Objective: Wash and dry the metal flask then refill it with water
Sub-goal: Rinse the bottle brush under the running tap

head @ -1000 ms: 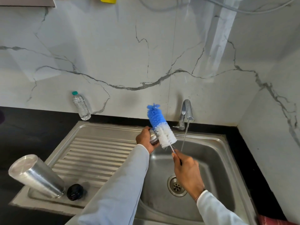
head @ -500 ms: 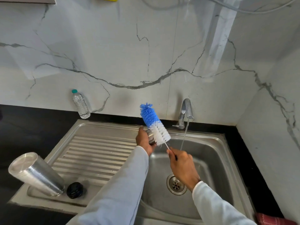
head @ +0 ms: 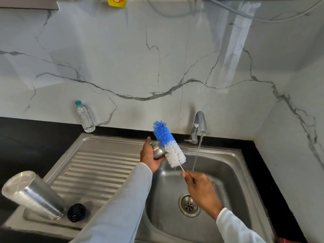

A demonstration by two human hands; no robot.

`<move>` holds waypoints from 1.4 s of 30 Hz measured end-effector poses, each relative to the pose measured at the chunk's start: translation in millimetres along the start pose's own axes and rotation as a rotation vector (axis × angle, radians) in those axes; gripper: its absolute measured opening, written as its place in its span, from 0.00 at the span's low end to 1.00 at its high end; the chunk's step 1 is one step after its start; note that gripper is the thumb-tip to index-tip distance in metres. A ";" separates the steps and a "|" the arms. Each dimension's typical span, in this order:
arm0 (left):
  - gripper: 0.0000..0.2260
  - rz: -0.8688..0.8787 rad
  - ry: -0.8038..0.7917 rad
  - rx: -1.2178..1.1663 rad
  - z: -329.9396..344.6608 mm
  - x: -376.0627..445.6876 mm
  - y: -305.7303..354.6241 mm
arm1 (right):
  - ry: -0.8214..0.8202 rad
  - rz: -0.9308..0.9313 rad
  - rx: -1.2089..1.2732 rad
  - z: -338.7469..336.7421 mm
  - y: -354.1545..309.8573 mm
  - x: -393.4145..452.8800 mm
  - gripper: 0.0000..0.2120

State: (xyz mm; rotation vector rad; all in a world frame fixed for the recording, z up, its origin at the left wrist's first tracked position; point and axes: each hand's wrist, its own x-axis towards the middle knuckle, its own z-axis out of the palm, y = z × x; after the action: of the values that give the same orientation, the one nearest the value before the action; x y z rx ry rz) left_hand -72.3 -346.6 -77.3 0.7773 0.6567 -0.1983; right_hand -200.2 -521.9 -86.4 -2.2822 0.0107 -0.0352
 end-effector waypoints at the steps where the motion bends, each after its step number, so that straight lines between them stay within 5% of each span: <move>1: 0.17 -0.011 -0.021 0.033 -1.1 -1.6 -2.4 | 0.009 0.011 -0.027 2.9 1.7 3.1 0.21; 4: 0.15 -0.042 -0.053 0.124 3.7 -4.6 -13.8 | 0.033 0.023 -0.090 8.4 -0.3 18.7 0.20; 14: 0.07 0.062 0.192 0.143 7.1 1.1 -7.0 | 0.100 -0.011 -0.094 21.2 13.5 -0.5 0.12; 18: 0.15 0.105 0.265 0.131 2.5 5.1 -7.0 | 0.095 -0.041 -0.073 20.4 8.2 -9.7 0.13; 25: 0.41 0.046 0.105 0.120 9.6 15.6 -12.7 | 0.059 0.029 -0.182 16.7 -10.7 0.0 0.16; 33: 0.47 0.135 0.177 0.008 12.2 9.5 4.7 | -0.107 0.022 -0.497 -18.2 -21.5 -38.6 0.18; 37: 0.69 0.167 0.142 0.133 1.4 55.2 -19.2 | -0.064 -0.057 -0.625 -15.0 -28.2 -21.3 0.20; 39: 0.66 0.147 0.109 0.159 10.3 42.7 -19.0 | -0.043 -0.078 -0.646 -10.8 -27.1 -12.1 0.22; 42: 0.47 0.170 0.078 0.092 23.9 6.1 2.4 | -0.079 -0.077 -0.669 -14.9 -19.4 -19.5 0.20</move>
State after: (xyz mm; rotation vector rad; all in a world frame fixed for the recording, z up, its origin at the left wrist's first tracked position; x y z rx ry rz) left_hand -55.2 -361.4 -67.1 0.9286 0.6555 -0.0436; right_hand -220.2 -520.1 -62.4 -2.9502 -0.1240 0.0234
